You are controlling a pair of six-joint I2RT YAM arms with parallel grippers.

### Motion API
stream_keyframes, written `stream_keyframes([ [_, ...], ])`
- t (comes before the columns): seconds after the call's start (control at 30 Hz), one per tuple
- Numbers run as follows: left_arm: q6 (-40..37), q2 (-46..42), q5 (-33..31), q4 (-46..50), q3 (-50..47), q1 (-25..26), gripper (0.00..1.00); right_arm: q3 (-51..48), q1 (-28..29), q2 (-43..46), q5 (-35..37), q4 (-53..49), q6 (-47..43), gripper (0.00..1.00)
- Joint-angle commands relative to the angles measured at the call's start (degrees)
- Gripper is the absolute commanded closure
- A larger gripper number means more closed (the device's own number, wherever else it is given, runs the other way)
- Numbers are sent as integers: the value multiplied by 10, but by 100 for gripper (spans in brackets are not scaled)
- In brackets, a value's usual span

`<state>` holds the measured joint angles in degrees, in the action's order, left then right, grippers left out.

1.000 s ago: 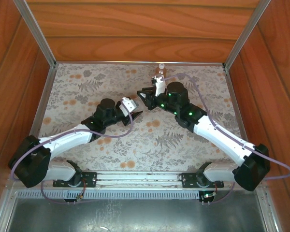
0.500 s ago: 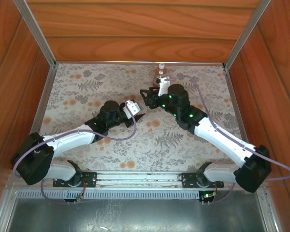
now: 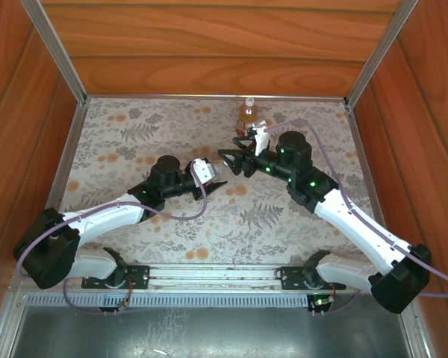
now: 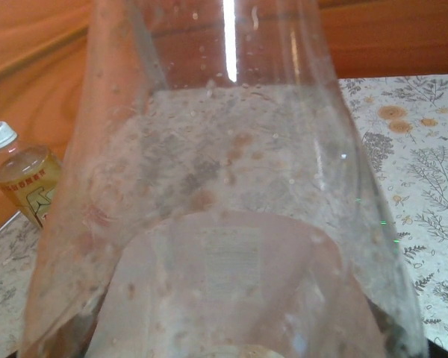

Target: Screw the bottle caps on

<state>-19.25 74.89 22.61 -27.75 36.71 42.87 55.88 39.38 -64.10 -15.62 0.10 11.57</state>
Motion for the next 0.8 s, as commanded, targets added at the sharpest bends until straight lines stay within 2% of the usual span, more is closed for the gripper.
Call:
stream_keyframes([
  [0.0,-3,4,19,-19,7,-6,44,-2,2,-10,-49,-1,-7,35],
  [0.17,5,4,16,-18,6,-9,44,-7,2,-16,-35,2,-7,66],
  [0.27,10,5,14,-19,8,-11,44,-2,2,-20,-29,-7,-10,72],
  [0.33,11,8,14,-19,9,-11,42,2,3,-23,-17,-14,-12,75],
  [0.4,13,14,13,-18,11,-11,32,5,2,-23,0,-18,-12,75],
  [0.43,17,16,13,-19,11,-11,14,7,2,-23,13,-21,-10,74],
  [0.47,24,16,13,-18,11,-10,2,12,2,-24,25,-28,-10,73],
  [0.63,52,-26,5,-18,-19,-11,0,53,-6,-48,164,-96,-31,73],
  [0.77,64,-62,-28,-18,-55,-12,0,83,-26,-78,215,-107,-67,73],
])
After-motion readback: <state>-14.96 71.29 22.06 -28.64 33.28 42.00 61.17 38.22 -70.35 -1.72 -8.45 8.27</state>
